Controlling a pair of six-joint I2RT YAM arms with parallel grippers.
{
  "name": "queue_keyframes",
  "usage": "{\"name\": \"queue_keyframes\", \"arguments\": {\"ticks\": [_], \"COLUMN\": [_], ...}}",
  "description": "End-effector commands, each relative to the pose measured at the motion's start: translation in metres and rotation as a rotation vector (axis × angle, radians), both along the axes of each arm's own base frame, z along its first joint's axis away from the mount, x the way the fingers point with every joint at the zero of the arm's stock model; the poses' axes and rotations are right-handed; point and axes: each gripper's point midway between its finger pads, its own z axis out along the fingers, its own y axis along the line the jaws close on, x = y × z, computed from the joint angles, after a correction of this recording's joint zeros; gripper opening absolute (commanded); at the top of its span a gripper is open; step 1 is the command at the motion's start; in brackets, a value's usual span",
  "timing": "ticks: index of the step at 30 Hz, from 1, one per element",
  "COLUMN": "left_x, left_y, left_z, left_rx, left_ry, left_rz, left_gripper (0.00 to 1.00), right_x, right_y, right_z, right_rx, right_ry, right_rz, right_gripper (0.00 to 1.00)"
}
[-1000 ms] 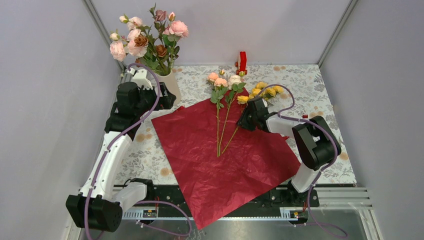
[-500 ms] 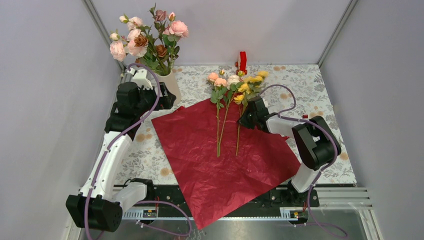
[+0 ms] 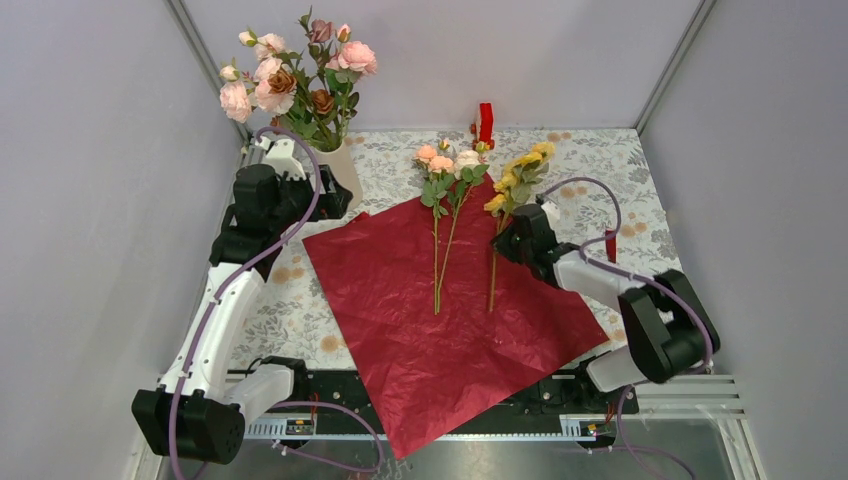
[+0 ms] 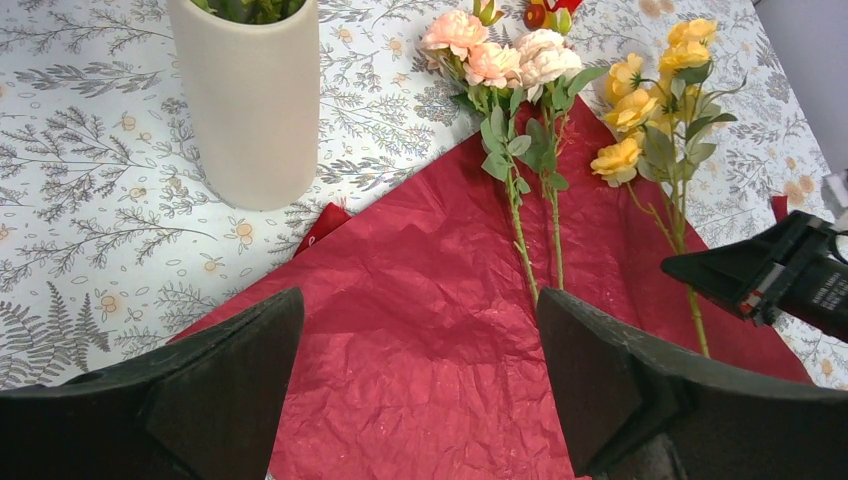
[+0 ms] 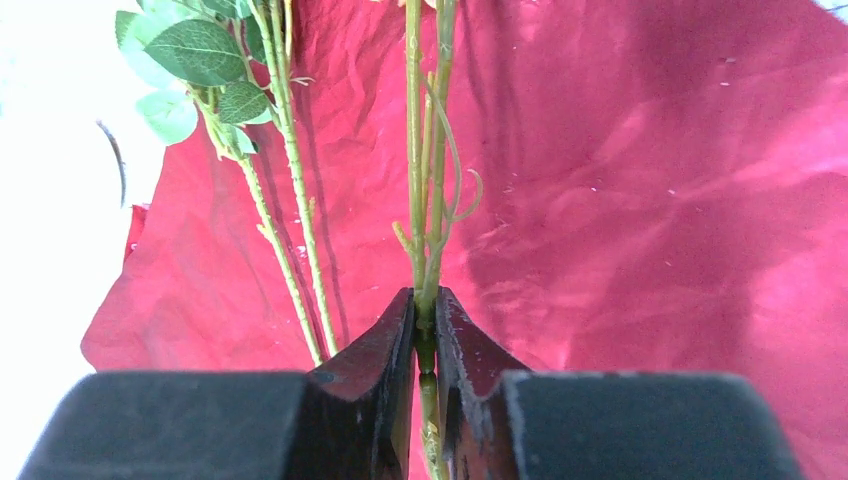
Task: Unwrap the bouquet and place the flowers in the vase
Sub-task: Pick up the fake flower from the wrapping paper.
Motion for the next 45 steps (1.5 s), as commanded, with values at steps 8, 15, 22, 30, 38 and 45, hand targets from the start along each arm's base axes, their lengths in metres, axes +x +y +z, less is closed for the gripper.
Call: {"name": "queue_keyframes", "arguments": {"ticks": [8, 15, 22, 30, 38, 45], "left_x": [-0.008, -0.036, -0.086, -0.118, -0.107, -0.101], "left_y": [-0.025, -0.063, -0.126, -0.172, -0.191, -0.199], "left_z": [0.023, 0.048, 0.095, 0.133, 0.108, 0.114], "left_rx": [-0.105, -0.252, -0.594, -0.811, -0.821, -0.872], "left_ry": [-0.087, -0.128, -0.184, -0.178, -0.055, -0.062], "left_rz": [-0.117, -0.239, -0.431, -0.557, -0.510, -0.515], "left_gripper": [0.94, 0.92, 0.92, 0.92, 0.92, 0.82], "right_x": [-0.011, -0.048, -0.083, -0.098, -0.108, -0.118], "right_y": [-0.033, -0.021, 0.000, 0.049, 0.093, 0.113], "right_z": [0.100, 0.172, 0.243, 0.290, 0.301, 0.303], "right_rx": [-0.042, 0.004, 0.081, 0.079, 0.016, -0.042], "right_ry": [-0.383, -0.633, -0.854, -0.958, -0.992, -1.004], "right_rz": [-0.017, 0.189, 0.345, 0.426, 0.493, 0.546], "right_gripper": [0.00, 0.00, 0.00, 0.00, 0.00, 0.00]}}
